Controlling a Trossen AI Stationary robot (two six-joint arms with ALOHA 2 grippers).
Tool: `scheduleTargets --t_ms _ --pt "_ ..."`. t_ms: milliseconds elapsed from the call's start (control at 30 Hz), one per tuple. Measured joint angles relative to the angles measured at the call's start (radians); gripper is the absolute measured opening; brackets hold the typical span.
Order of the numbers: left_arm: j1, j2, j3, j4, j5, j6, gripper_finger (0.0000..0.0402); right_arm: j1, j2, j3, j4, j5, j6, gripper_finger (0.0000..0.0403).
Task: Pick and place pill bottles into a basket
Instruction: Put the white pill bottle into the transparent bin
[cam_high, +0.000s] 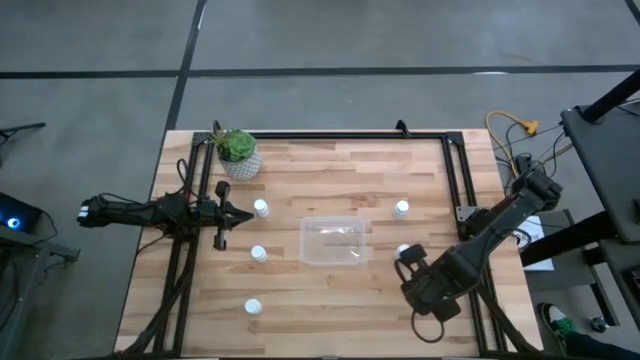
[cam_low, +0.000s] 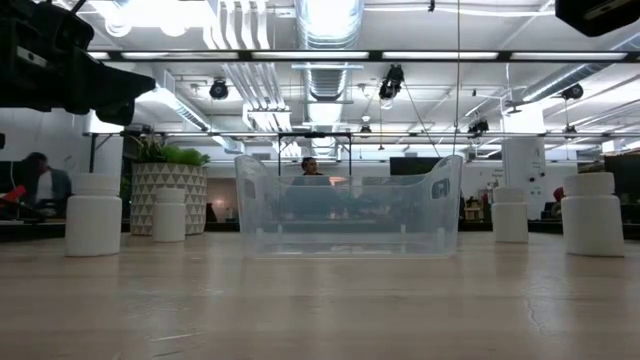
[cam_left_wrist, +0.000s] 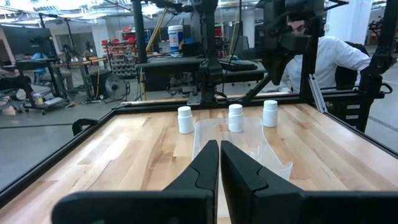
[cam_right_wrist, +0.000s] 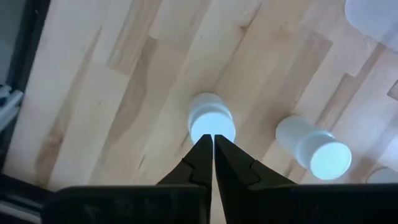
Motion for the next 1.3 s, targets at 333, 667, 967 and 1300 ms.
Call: scheduleTargets --t_ms 333,667,967,1300 --pt "0.000 -0.002 0.000 0.001 0.000 0.000 0.0000 0.000 -0.067 -0.096 0.092 0.003 0.008 0.0009" --pt "0.000 -0.001 0.000 0.001 0.000 0.000 0.0000 -0.001 -0.102 -0.200 0.181 0.003 0.029 0.0009" --pt "0.000 0.004 0.000 0.000 0.000 0.000 0.0000 -0.001 -0.102 -0.209 0.184 0.003 0.022 0.0009" --pt "0.000 0.004 0.000 0.001 0.000 0.000 0.0000 -0.001 -0.102 -0.201 0.188 0.003 0.008 0.0009"
